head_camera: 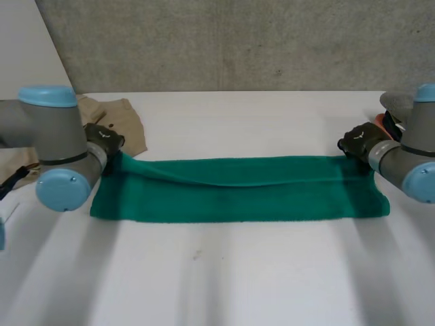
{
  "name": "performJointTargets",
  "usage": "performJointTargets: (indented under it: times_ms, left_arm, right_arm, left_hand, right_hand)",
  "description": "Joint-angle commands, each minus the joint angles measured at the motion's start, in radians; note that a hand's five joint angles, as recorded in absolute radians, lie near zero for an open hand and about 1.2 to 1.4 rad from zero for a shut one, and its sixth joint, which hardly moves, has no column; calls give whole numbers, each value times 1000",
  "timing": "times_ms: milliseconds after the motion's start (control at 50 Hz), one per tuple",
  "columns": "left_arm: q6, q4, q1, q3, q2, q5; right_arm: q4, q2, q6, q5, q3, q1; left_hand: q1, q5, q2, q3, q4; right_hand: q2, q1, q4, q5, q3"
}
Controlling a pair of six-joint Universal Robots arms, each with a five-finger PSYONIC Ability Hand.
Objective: Fold the laundry.
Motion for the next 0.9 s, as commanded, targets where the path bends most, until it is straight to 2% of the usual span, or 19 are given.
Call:
performJointTargets:
  times_ms: [20,100,180,260,340,440,520,620,720,760,900]
  left_arm:
    - [-6,-34,-32,115,-69,-12]
    - [-17,-52,-35,124,-55,-6]
    - [-19,-37,-49,106,-53,20]
    - [1,-19,-58,109,-82,51]
    - [47,-6,-60,123,-129,60]
    - [96,39,-66,196,-201,66]
    - [118,89,-69,279,-270,68]
    - [139,176,-64,428,-334,28]
    - [113,187,-58,502,-345,-4]
    - [101,184,-54,511,-342,-12]
    - [28,142,-46,427,-256,0]
  right_arm:
    - [19,41,-1,114,-85,23]
    - [69,-47,53,75,-28,18]
    - [78,-153,117,-65,110,8]
    - [70,-187,119,-155,190,5]
    - [46,-162,107,-173,220,5]
    - [-72,-59,111,-162,158,11]
    - [-195,34,152,-119,72,15]
    - [-428,106,266,13,-19,20]
    - [-594,114,360,87,-31,23]
    - [-597,111,360,84,-27,29]
    - [-407,39,363,54,10,9]
  left_hand:
    - [-327,-414,-403,-406,-416]
    - [-327,-414,-403,-406,-416]
    - [-327,-414,-403,-406,-416]
    - [-327,-414,-403,-406,-416]
    - [-327,-414,-403,-406,-416]
    - [-327,-414,-403,-406,-416]
    - [-327,-414,-403,-406,-416]
    - [-327,-414,-403,-406,-416]
    - [-327,-414,-403,-406,-416]
    - [-327,-414,-403,-406,-416]
    - [-327,-414,-403,-406,-416]
  right_hand:
    - [-404,-370,-464,-450,-434]
    - [-404,-370,-464,-450,-434]
    - [-404,-370,-464,-450,-434]
    - [-404,-370,-464,-450,-434]
    - [-404,-370,-464,-450,-434]
    - [-404,-370,-464,-450,-434]
    - [-404,-370,-464,-450,-434]
    - [-404,-370,-464,-450,-434]
    - [-404,-370,-464,-450,-434]
    - [-404,-370,-464,-450,-434]
    - [-404,-370,-464,-450,-434]
